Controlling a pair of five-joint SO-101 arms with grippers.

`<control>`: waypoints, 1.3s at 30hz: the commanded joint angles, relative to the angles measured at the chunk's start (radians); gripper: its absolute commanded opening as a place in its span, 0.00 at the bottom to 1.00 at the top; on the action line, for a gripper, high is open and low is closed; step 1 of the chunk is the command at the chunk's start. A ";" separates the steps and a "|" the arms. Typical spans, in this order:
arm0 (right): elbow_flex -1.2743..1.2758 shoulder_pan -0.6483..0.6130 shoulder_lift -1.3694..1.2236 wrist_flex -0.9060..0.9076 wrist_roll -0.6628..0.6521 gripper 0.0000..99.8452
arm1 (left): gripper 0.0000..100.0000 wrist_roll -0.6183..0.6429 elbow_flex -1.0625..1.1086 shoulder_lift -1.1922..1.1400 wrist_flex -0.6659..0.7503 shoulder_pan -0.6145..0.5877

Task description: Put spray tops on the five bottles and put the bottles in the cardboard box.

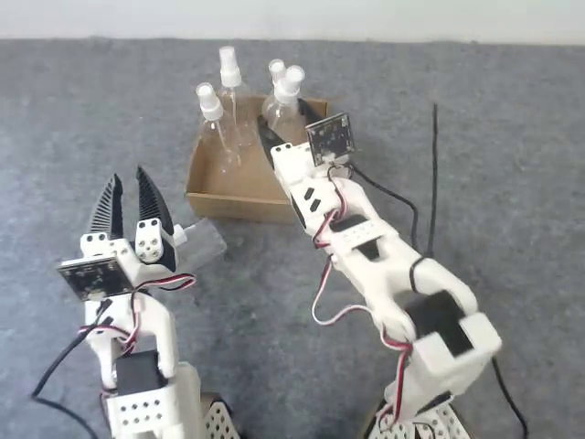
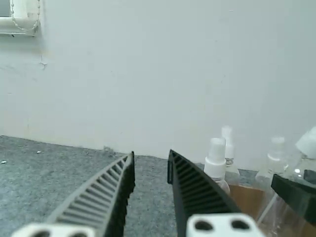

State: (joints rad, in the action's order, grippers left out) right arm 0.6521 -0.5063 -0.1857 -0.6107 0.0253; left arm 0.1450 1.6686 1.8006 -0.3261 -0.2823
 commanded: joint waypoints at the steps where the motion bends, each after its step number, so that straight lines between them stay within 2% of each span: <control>1: -0.083 0.010 -0.053 -0.114 0.011 0.01 | 0.11 -0.012 -0.012 0.017 0.031 0.003; 3: -0.083 0.010 -0.094 -0.182 -0.011 0.01 | 0.11 -0.012 -0.012 0.017 0.029 0.003; 7: -0.084 -0.004 -0.163 -0.259 -0.137 0.01 | 0.11 -0.012 -0.012 0.017 0.029 0.003; 14: -0.086 -0.036 -0.252 -0.340 -0.224 0.01 | 0.11 -0.012 -0.012 0.017 0.029 0.003; 23: -0.176 -0.041 -0.329 -0.266 -0.224 0.01 | 0.11 -0.012 -0.012 0.017 0.029 0.003; 35: -0.178 -0.045 -0.337 -0.263 -0.232 0.02 | 0.11 -0.012 -0.012 0.017 0.029 0.003; 39: -0.175 -0.045 -0.338 -0.263 -0.229 0.10 | 0.11 -0.012 -0.012 0.017 0.029 0.003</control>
State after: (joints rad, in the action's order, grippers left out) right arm 0.5370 -0.5401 -0.5462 -0.8807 -0.1926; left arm 0.1450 1.6686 1.8006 -0.3261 -0.2823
